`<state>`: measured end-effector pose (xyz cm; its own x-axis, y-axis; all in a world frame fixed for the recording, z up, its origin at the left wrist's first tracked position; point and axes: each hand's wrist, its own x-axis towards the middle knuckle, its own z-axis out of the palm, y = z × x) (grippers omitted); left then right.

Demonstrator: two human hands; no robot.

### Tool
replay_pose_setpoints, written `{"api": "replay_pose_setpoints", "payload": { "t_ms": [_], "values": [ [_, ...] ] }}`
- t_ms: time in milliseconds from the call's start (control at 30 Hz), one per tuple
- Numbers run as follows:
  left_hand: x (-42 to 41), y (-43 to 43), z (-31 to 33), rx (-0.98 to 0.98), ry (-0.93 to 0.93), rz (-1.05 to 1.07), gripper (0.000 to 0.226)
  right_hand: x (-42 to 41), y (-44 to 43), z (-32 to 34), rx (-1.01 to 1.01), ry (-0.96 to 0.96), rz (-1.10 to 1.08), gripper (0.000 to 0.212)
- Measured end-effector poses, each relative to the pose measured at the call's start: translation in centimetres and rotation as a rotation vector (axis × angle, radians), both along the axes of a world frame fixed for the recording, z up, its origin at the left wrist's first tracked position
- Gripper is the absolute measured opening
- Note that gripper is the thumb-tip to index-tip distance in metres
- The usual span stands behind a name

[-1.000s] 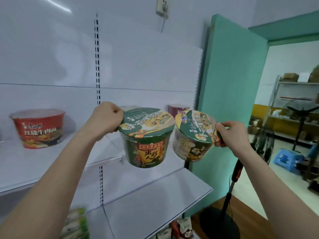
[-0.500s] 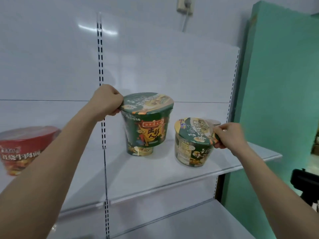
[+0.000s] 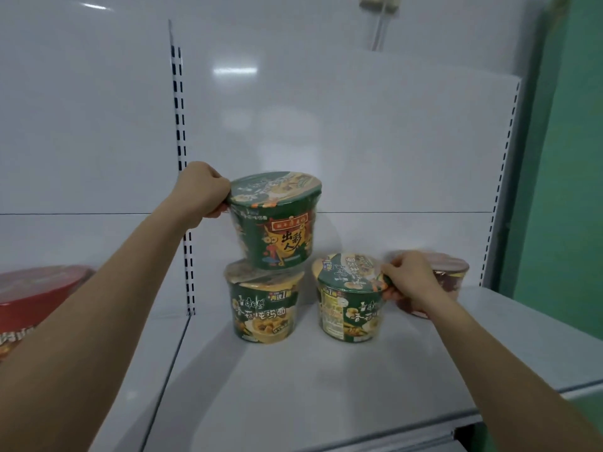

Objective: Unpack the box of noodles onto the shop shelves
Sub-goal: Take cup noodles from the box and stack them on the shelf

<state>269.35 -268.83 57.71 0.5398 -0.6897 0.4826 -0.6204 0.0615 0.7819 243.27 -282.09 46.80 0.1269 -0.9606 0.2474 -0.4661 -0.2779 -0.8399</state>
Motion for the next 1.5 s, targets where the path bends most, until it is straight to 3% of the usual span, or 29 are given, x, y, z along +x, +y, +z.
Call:
{"api": "replay_pose_setpoints", "payload": {
  "t_ms": [367,667,1500],
  "values": [
    [-0.1,-3.0,0.2,0.049,-0.02,0.078,0.026,2.0,-4.0,0.4,0.072,0.005,0.122,0.02],
    [-0.5,-5.5,-0.5,0.113,-0.022,0.071,0.021,2.0,-5.0,0.0,0.151,-0.129,0.138,0.025],
    [-0.7,-7.1,-1.4,0.196,0.097,-0.026,0.026,2.6,-4.9,-0.2,0.201,-0.192,0.191,0.018]
  ]
}}
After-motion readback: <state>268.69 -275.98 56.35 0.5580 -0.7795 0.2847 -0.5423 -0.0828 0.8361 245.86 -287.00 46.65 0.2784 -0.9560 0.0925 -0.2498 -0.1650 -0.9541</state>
